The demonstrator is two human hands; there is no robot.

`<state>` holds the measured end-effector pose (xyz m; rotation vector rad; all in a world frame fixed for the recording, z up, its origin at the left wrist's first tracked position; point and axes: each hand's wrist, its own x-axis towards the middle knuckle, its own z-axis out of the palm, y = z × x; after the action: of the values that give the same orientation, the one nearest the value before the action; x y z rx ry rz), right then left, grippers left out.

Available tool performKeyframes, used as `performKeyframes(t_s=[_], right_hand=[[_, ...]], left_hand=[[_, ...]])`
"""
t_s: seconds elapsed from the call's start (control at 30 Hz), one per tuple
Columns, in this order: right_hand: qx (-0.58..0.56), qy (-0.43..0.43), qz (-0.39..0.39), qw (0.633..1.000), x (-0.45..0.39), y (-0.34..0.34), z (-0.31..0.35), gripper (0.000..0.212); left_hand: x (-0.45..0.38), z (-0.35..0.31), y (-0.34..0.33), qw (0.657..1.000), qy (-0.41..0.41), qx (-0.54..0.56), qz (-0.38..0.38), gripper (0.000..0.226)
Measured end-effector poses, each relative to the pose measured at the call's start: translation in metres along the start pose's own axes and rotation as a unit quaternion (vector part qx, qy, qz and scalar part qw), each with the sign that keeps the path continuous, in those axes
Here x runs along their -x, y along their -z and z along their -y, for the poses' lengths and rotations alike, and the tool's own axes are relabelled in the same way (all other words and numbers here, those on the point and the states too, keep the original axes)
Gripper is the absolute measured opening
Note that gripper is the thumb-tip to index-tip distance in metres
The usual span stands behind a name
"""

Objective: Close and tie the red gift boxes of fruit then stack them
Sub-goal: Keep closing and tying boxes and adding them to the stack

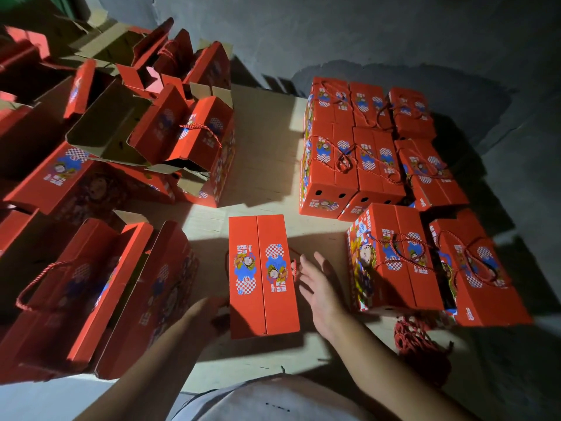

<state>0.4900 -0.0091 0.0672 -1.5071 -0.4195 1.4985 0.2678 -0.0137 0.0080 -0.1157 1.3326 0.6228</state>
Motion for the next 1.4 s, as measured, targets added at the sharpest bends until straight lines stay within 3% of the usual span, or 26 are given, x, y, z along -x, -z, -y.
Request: performKeyframes(t_s=[0.17, 0.23, 0.3, 0.37, 0.43, 0.47, 0.53, 0.6, 0.77, 0.93, 1.07, 1.2, 1.27, 1.4], right_hand=[[0.007, 0.034, 0.043, 0.998, 0.009, -0.014, 0.016, 0.061], [0.015, 0.045, 0.073, 0.996, 0.015, -0.022, 0.023, 0.059], [0.043, 0.056, 0.109, 0.992, 0.023, -0.029, 0.03, 0.057], [0.075, 0.055, 0.134, 0.987, 0.032, -0.039, 0.036, 0.05], [0.106, 0.039, 0.143, 0.983, 0.038, -0.049, 0.042, 0.039], [0.13, 0.032, 0.151, 0.98, 0.04, -0.054, 0.045, 0.032], [0.164, 0.022, 0.161, 0.973, 0.043, -0.063, 0.053, 0.027], [0.156, 0.021, 0.142, 0.977, 0.043, -0.066, 0.06, 0.03], [0.12, 0.076, 0.115, 0.983, 0.036, -0.058, 0.079, 0.029], [0.071, 0.098, 0.101, 0.987, 0.034, -0.048, 0.087, 0.028], [0.073, 0.145, 0.056, 0.985, 0.028, -0.03, 0.103, 0.025], [0.084, 0.179, 0.045, 0.979, 0.019, -0.012, 0.125, 0.027], [0.089, 0.19, 0.039, 0.977, 0.015, -0.007, 0.135, 0.025], [0.112, 0.19, 0.013, 0.975, 0.006, 0.007, 0.156, 0.022]], left_hand=[[0.017, -0.03, -0.009, 0.996, -0.048, 0.067, 0.022, 0.03], [0.033, -0.038, -0.02, 0.991, -0.135, 0.012, -0.007, 0.023], [0.055, -0.042, -0.032, 0.954, -0.278, -0.101, -0.045, 0.017], [0.085, -0.043, -0.046, 0.874, -0.421, -0.235, -0.06, 0.012], [0.114, -0.04, -0.06, 0.741, -0.532, -0.409, -0.029, 0.014], [0.124, -0.036, -0.066, 0.676, -0.555, -0.484, -0.004, 0.017], [0.135, -0.03, -0.078, 0.578, -0.561, -0.592, 0.019, 0.025], [0.138, -0.027, -0.084, 0.514, -0.569, -0.642, 0.009, 0.033], [0.146, -0.023, -0.085, 0.409, -0.603, -0.685, 0.006, 0.026], [0.145, -0.015, -0.087, 0.393, -0.649, -0.65, 0.047, 0.027], [0.126, -0.006, -0.073, 0.466, -0.655, -0.592, 0.059, 0.039], [0.075, 0.016, -0.05, 0.477, -0.546, -0.688, 0.032, 0.105], [0.048, 0.028, -0.044, 0.521, -0.461, -0.716, 0.059, 0.123], [0.014, 0.037, -0.067, 0.564, -0.435, -0.694, 0.107, 0.114]])
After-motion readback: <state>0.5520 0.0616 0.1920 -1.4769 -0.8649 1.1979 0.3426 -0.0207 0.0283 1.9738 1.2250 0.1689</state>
